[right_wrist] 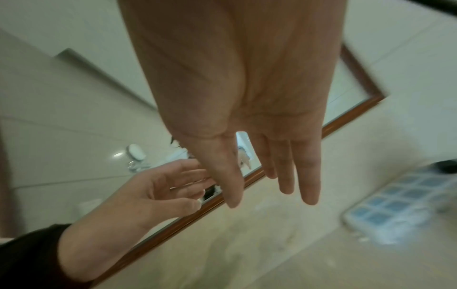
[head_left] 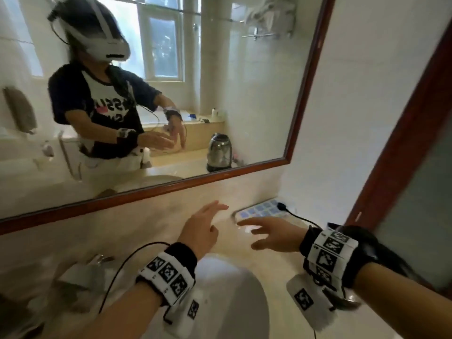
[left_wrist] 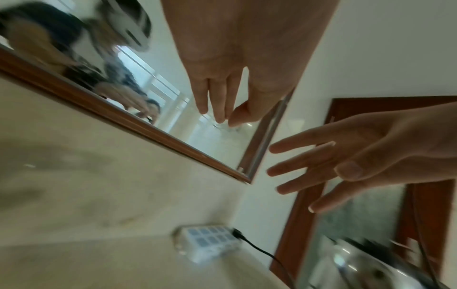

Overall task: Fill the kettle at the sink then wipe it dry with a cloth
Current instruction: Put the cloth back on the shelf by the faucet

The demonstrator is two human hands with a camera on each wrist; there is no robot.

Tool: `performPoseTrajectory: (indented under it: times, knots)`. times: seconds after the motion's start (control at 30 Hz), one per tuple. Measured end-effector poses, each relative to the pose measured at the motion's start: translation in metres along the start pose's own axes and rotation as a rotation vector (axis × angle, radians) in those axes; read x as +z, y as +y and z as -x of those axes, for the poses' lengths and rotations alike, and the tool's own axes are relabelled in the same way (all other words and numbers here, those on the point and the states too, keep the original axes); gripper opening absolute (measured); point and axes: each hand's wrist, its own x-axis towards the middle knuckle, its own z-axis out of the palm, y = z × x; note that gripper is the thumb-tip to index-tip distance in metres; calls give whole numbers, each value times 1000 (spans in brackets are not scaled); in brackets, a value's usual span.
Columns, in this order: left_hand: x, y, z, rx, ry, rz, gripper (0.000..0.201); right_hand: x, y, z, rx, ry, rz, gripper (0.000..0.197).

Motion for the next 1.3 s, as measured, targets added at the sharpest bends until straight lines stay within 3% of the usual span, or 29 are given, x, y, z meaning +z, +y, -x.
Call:
performPoseTrajectory:
  times: [0.23, 0.4, 0.5, 0.73, 0.87, 1.3]
  knots:
    - [143, 122, -29, 298, -277, 92, 61, -19, 159, 117, 226, 207, -41, 57]
    - [218, 177, -31, 540, -412, -77, 77, 26, 250, 156, 400, 21, -34, 57]
    - [244, 185, -28, 564, -456, -208, 78, 46, 283, 156, 433, -44, 86, 64]
    - [258, 175, -26, 598, -425, -290, 82, 45, 315, 132, 413, -8, 111, 73]
    - [263, 171, -27, 598, -416, -291, 83, 48, 321, 120, 434, -36, 114, 68]
    - [255, 175, -29, 603, -472, -253, 79, 37, 312, 122, 430, -18, 151, 66]
